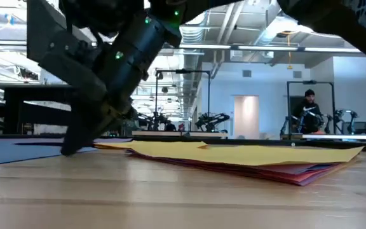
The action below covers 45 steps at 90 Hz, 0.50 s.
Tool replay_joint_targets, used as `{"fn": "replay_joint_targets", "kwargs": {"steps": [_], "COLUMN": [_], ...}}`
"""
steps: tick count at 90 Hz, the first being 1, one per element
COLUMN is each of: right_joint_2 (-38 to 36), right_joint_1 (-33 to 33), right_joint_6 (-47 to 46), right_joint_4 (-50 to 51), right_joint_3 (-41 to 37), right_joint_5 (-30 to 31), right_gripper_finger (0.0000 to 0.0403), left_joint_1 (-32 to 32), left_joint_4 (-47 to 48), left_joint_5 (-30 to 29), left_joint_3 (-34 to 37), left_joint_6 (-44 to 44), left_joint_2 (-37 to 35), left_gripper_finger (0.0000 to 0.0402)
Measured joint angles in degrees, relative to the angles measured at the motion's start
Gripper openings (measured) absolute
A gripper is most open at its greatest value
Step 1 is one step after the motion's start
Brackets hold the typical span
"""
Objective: Organize paper
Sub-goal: Stack the blue paper on top of the blue paper
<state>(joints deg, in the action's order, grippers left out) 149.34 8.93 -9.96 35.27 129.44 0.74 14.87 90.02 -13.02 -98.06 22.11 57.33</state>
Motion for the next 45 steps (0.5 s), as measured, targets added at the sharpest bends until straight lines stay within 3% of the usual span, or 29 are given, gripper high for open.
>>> {"fn": "replay_joint_targets", "kwargs": {"steps": [18,45], "right_joint_2": [0.61,0.98], "right_joint_1": [-1.78,-3.40], "right_joint_6": [0.52,10.33], "right_joint_4": [-5.46,-12.32], "right_joint_3": [-2.43,-3.51], "right_joint_5": [-1.73,-4.12], "right_gripper_finger": [0.0000,0.0000], "left_joint_1": [0.00,0.00], "left_joint_4": [-0.07,-0.02], "left_joint_5": [0.04,0.03], "left_joint_3": [0.02,0.04], "left_joint_6": [0.02,0.49], "left_joint_2": [0.36,0.42], "left_gripper_finger": [0.0082,0.0082]}}
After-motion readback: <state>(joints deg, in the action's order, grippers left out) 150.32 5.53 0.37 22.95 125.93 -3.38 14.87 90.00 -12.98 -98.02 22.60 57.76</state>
